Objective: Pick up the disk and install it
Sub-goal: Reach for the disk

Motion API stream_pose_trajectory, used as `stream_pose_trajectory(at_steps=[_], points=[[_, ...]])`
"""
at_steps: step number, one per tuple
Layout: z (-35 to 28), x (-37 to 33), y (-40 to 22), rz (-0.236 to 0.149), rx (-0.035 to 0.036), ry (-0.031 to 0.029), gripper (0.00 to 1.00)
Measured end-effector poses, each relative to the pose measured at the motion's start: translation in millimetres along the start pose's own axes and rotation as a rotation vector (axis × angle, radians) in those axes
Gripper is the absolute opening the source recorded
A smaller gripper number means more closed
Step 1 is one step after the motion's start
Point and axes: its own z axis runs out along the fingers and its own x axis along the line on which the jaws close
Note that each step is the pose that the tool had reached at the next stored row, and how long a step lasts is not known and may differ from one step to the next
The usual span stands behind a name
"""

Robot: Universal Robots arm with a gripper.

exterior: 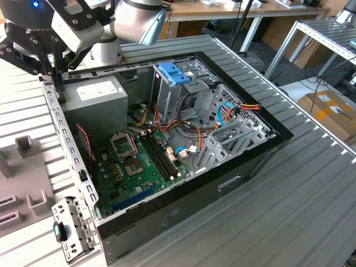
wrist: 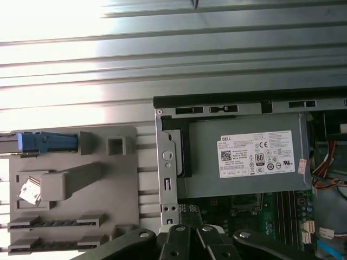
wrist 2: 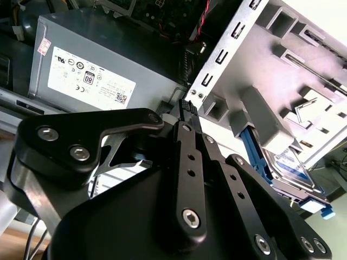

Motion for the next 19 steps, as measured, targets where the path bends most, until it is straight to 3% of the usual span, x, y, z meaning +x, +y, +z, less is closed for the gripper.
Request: stream_pose_trajectory(at_steps=[19], points=[[-0.3, 10.5, -0.8, 0.000, 0.0000, 0.0000, 0.11]])
